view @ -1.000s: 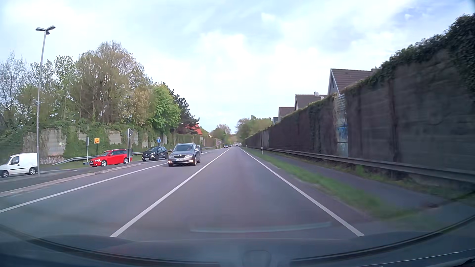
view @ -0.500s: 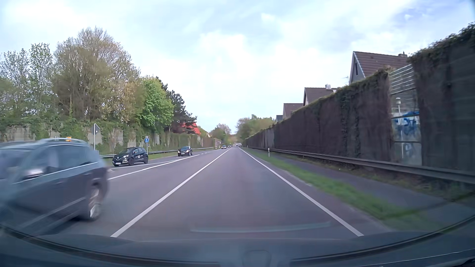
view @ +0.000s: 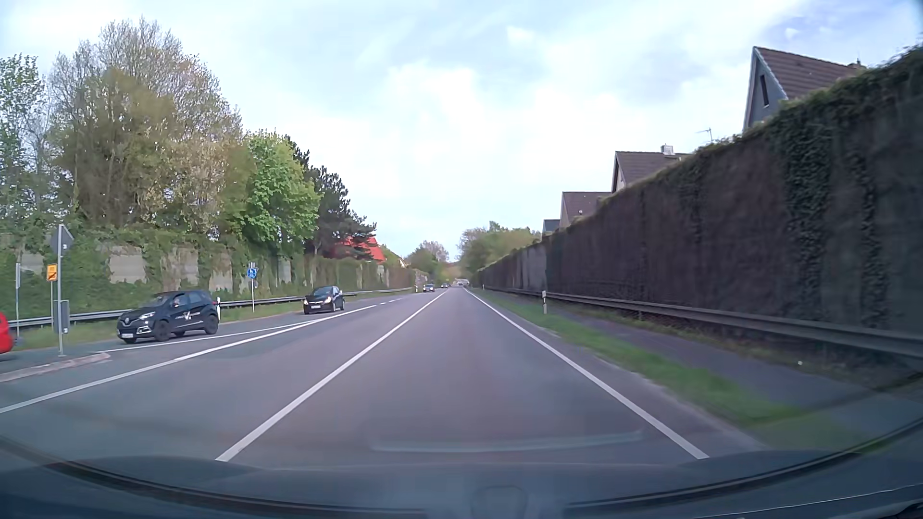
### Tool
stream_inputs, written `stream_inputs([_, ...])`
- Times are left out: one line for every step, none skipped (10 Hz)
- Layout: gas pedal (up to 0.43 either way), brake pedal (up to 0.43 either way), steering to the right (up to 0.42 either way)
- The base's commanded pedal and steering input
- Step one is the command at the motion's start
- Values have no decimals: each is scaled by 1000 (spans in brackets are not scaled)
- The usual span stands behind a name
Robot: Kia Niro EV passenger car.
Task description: Follow the waypoints while adhering to traffic rules and regulations
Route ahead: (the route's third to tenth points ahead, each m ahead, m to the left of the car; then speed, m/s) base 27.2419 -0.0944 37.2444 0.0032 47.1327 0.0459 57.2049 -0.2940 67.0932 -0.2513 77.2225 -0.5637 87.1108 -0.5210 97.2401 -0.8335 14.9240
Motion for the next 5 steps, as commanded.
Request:
stream_inputs([228, 0, -4])
stream_inputs([228, 0, -4])
stream_inputs([228, 0, -3])
stream_inputs([228, 0, -3])
stream_inputs([220, 0, -3])
